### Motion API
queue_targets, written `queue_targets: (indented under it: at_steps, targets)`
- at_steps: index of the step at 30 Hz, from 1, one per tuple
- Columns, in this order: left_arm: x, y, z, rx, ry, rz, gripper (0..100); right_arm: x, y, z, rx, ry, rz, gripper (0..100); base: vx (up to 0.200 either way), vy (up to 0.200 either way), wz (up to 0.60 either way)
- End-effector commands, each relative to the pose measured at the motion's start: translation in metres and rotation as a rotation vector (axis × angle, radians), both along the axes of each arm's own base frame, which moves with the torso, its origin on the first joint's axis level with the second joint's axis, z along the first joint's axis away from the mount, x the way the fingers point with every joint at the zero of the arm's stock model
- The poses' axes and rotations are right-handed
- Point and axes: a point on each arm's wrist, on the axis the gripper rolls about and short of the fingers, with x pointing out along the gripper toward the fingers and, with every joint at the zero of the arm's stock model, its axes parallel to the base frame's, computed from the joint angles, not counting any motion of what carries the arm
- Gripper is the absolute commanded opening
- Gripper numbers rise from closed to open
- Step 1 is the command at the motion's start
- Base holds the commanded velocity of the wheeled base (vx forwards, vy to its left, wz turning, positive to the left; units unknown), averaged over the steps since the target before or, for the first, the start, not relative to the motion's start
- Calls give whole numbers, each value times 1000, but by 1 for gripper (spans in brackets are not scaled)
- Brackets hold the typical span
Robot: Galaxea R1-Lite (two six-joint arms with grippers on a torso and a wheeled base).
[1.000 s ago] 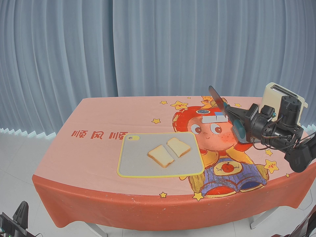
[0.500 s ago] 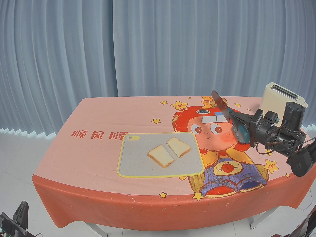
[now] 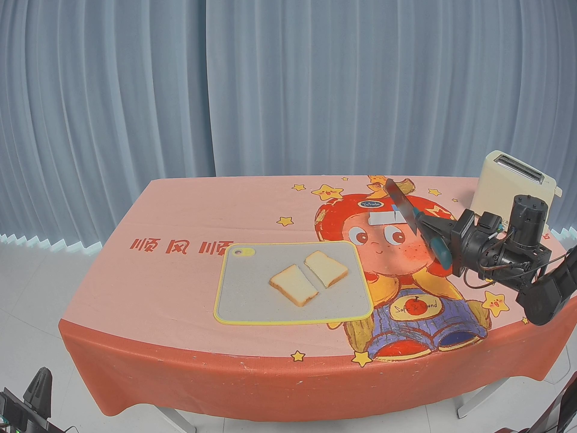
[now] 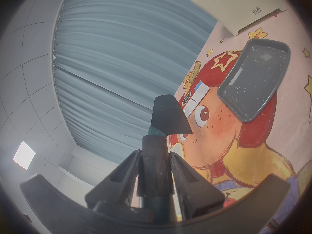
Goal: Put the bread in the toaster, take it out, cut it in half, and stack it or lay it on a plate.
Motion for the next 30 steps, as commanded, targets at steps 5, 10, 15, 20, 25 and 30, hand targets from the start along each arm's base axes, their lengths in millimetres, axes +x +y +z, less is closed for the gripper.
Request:
queue_targets:
  at_steps: [5,10,15,20,25,30]
  targets:
    - [1,0,-5,0,19,0,0,11,-2,-21,-8,30,-19,0,0,0,0]
    - [1,0,-5,0,19,0,0,14,-6,-23,-5,23,-30,0,0,0,0]
    - [1,0,-5,0,19,0,0,16,-6,-25,-6,27,-28,0,0,0,0]
    - [1,0,-5,0,17,0,0,17,-5,-26,-6,28,-27,0,0,0,0]
    - [1,0,-5,0,19,2,0,19,-5,-27,-5,26,-25,0,0,0,0]
    - [1,0,-5,0,17,0,0,23,-4,-29,-5,28,-27,0,0,0,0]
